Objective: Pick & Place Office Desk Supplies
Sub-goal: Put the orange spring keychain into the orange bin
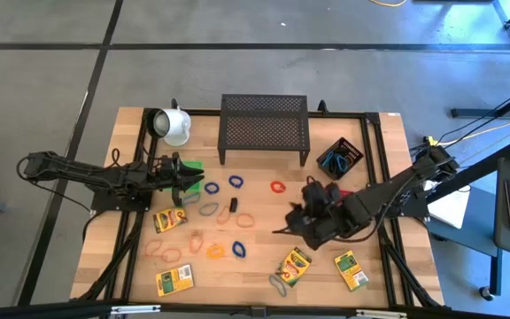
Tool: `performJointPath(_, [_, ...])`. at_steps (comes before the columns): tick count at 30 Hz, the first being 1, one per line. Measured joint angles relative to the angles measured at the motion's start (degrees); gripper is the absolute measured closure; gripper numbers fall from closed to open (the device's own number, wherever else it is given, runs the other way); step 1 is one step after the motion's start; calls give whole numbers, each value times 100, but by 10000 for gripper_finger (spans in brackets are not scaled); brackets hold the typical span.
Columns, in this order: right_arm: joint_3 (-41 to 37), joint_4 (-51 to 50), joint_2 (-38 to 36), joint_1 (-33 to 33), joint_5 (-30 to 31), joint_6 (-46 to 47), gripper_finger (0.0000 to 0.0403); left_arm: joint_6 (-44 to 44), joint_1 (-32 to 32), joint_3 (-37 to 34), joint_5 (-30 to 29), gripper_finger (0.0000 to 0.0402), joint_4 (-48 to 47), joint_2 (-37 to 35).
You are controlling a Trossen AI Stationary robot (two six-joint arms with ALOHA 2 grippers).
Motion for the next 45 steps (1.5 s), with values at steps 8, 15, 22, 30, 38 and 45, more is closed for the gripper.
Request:
performJointPath(8, [-39, 1737, 240, -524, -1178, -1747, 208, 1, 2, 1, 2, 311, 0, -1])
performJointPath(15, [-44, 1778, 729, -1111, -1426, -2437, 208, -1, 2, 0, 2, 311, 0, -1])
performJointPath(22, [-45, 1775, 1547, -1549, -1756, -3405, 208, -3, 1, 1, 2, 311, 1, 0])
performJointPath(30, [-45, 1777, 2251, -2072, -2130, -3328, 209, -2, 0, 0, 0, 311, 1, -2])
performJointPath(38, [-47, 1794, 2686, -2452, -2411, -2835, 209, -2, 0, 0, 2, 311, 2, -2])
performJointPath(45, [-32, 1806, 2747, -2512, -2510, -2679, 209, -3, 2, 0, 2, 311, 2, 0])
